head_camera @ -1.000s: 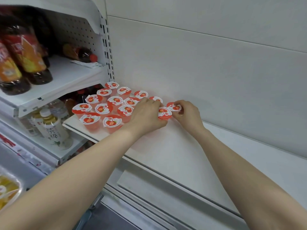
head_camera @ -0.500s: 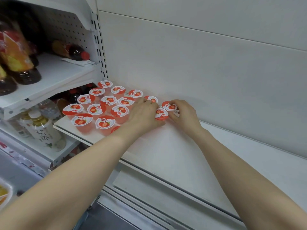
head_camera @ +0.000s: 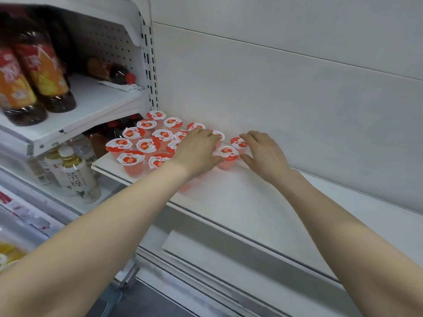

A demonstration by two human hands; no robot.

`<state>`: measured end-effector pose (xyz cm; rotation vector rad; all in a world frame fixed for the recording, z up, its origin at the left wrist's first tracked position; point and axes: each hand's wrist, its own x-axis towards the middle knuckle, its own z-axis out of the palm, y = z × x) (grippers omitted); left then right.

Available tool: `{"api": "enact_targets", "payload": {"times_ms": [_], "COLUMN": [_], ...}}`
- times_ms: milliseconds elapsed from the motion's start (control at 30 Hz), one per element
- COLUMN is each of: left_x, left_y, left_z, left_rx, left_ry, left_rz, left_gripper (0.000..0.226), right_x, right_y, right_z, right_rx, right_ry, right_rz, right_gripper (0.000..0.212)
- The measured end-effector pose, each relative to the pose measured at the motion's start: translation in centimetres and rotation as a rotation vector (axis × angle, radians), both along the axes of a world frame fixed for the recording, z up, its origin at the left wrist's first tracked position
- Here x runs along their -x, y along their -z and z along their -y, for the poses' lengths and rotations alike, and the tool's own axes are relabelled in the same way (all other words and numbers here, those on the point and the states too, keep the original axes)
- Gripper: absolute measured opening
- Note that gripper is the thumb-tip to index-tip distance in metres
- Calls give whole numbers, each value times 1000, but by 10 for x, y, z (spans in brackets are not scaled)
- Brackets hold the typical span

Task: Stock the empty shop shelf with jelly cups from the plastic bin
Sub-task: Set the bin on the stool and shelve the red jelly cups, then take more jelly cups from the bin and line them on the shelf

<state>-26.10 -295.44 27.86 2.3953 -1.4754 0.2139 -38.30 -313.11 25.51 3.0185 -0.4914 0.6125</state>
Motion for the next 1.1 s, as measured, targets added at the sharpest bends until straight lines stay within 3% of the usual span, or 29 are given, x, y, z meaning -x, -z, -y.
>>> {"api": "enact_targets", "payload": {"times_ms": [267,567,800,1100], "left_x": [-16,-57,-95,-105], "left_y": [-17,2,69,198], "left_z": [-98,-283,-448,-614], "left_rx": [35,127,104,-26], "left_ry": [3,-33,-199,-515], "left_rz": [123,157,97,-215], "left_gripper": [54,50,43,37], "right_x": [2,-33,-73,-134], "right_y": [-23,-12,55,160], "right_z": [-82,-244,-388,-514], "right_rx": [168,221,110,-68], "right_ry": [-33,-181,-334,-684], "right_rz": [49,138,111,-133], "right_gripper": [46,44,44,43]}}
